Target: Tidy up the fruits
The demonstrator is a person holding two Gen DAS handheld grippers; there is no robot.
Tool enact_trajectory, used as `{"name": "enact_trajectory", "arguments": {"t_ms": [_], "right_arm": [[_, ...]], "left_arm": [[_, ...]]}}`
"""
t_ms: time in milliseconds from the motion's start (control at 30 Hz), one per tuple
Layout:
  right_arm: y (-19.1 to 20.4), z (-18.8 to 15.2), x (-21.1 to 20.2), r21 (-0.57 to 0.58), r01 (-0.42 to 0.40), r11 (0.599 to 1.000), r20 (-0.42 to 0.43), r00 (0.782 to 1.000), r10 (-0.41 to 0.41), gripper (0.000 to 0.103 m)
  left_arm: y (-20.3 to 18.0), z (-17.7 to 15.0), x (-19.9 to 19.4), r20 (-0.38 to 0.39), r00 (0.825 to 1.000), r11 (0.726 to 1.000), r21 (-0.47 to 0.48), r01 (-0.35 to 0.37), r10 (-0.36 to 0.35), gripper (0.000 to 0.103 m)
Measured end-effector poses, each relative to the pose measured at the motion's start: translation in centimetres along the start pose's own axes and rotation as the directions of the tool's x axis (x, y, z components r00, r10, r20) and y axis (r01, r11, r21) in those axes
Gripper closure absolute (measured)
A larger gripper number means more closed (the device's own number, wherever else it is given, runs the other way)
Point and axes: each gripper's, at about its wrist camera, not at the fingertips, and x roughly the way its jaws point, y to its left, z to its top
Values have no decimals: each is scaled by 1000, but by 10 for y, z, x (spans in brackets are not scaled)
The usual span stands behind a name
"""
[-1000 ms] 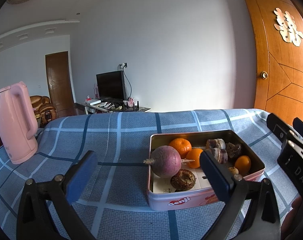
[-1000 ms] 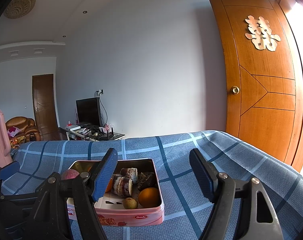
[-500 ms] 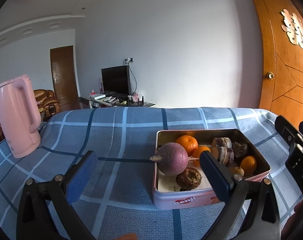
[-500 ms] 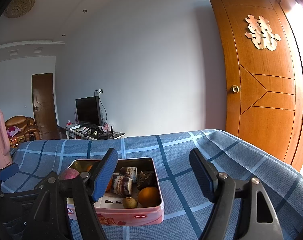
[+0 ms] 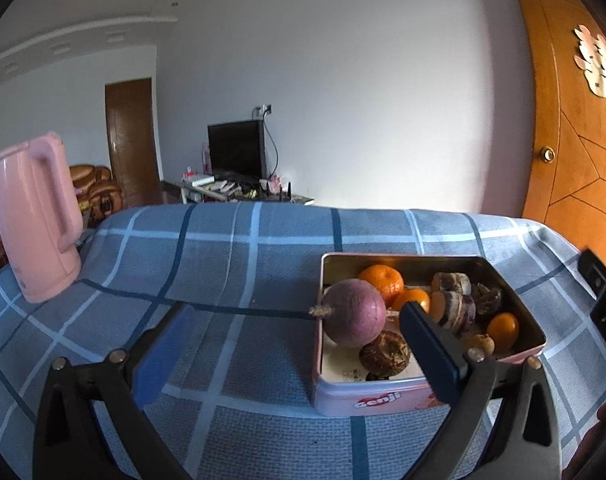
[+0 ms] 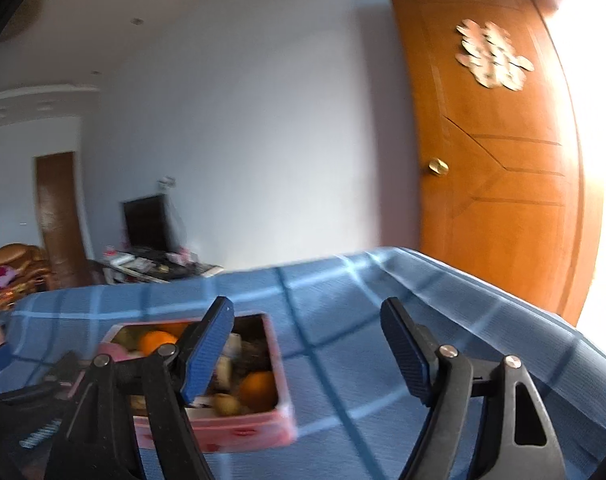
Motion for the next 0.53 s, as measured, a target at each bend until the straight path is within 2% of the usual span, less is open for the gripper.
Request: {"name": "enact_trajectory", "arguments": {"t_ms": [133,267,367,533], "right_arm": [[-32,-2,14,78,146,986,-118,984,-137,25],[-66,-7,21,159,225,961,-226,956,-187,25],[-79,-12,28,114,283,952,-330,915,-232,25],[-86,-25,38,32,303,952,-465,848,-255,25]], "left_arm": [[5,-1,7,-43,999,1000,-19,20,-21,0],[6,-3,10,-85,996,999,-20,39,-41,0],[7,-5,11,-109,993,999,0,49,-49,0],[11,-4,3,-92,995,999,40,36,-32,0]]}}
